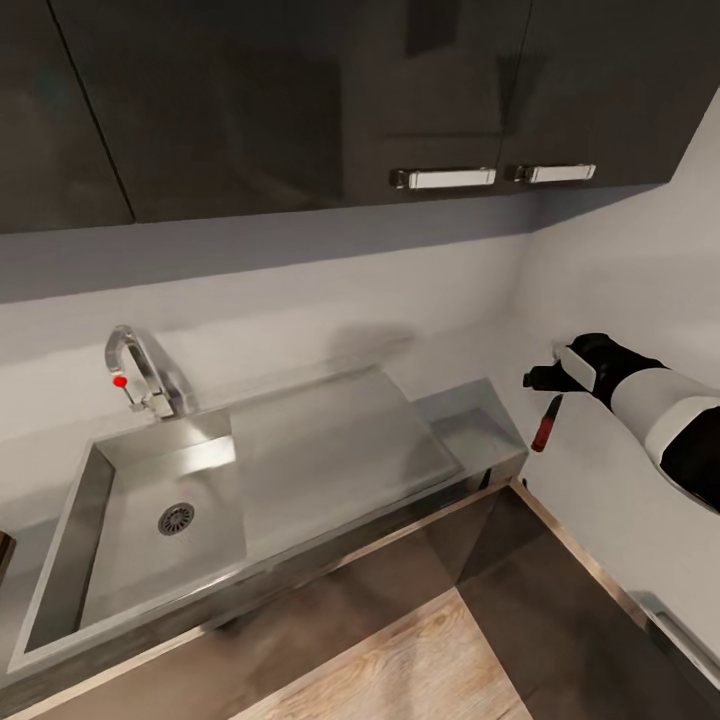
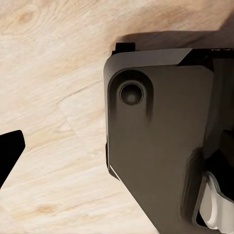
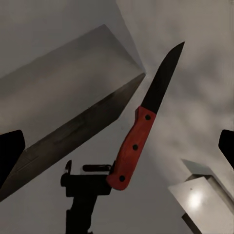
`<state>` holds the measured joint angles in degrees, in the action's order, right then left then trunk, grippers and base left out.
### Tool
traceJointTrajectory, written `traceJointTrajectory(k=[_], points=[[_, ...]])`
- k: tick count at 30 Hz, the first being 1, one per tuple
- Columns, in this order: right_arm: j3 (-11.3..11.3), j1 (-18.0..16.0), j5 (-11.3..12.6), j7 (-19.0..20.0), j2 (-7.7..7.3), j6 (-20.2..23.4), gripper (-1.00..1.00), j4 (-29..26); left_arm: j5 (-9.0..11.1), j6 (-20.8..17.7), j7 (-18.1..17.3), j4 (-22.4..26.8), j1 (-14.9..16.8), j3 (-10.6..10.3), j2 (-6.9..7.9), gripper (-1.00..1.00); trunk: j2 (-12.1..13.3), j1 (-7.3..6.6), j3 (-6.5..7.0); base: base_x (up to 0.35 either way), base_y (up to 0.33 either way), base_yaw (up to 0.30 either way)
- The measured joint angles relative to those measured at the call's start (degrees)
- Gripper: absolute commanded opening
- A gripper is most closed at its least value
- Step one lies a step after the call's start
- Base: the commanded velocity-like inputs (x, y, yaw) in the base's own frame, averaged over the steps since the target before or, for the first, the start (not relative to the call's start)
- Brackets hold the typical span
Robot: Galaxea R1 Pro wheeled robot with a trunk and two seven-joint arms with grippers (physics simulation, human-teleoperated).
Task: In the kitchen, take the Vidalia onion out of the sink, dice it on the chopping board with the paring knife, put the diced onion into the bowl on the countertop, then place both the paring knife and the chopping board into the sink.
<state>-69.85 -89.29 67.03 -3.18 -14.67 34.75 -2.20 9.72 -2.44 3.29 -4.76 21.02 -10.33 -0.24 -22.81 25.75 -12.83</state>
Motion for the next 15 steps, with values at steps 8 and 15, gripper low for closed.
traceJointTrajectory(k=[8, 15], points=[[0.1, 0.0, -0.1, 0.0, -0.15, 0.1, 1.00, 0.2, 0.0, 0.0, 0.0, 0.0, 0.0, 0.0, 0.00, 1.00, 0.0, 0.00, 0.00, 0.004, 0.000, 0.000], [0.1, 0.3, -0.1, 0.2, -2.36, 0.2, 1.00, 0.4, 0.0, 0.0, 0.0, 0.0, 0.0, 0.0, -0.06, 1.00, 0.0, 0.00, -0.20, 0.000, 0.000, 0.000]])
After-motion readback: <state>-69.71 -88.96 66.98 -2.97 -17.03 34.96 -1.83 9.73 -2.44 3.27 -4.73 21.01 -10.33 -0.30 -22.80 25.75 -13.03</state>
